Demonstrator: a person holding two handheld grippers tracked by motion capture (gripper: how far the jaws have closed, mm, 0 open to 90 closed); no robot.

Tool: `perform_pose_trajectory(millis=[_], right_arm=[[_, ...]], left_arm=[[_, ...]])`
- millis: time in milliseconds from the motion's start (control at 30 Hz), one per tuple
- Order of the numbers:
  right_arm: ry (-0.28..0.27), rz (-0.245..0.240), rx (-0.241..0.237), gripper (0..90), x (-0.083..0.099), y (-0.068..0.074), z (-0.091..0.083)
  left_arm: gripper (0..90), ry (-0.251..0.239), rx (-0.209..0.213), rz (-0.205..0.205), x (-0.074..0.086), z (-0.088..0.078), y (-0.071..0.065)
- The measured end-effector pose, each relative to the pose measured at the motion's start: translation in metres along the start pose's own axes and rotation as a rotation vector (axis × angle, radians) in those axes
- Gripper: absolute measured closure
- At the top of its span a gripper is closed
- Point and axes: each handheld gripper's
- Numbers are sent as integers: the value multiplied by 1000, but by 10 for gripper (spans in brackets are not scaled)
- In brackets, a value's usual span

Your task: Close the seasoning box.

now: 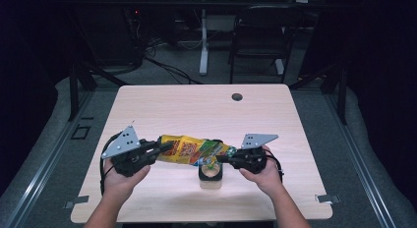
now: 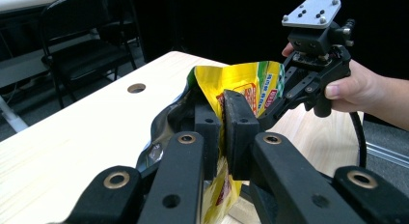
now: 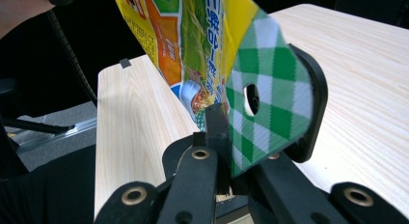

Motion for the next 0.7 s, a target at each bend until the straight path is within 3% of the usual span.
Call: perform_pose_trajectory(millis=[333,533,700], right_arm=[[26,6,-8,900,4,-1,3],[24,13,-18,900,4,-1,4],[1,47,-39,895,6,-2,4]], left_arm=[[858,10,3,-12,7,2,3],[856,8,5,-20,9,1,4],[855,3,-1,-24,11,0,4]])
Point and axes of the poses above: each handheld gripper's, and its own axes: z roughly forward along the jaws, x roughly out of its underside, y roughly to its left, and after that the axes turned 8 degrees about -z, right-handed
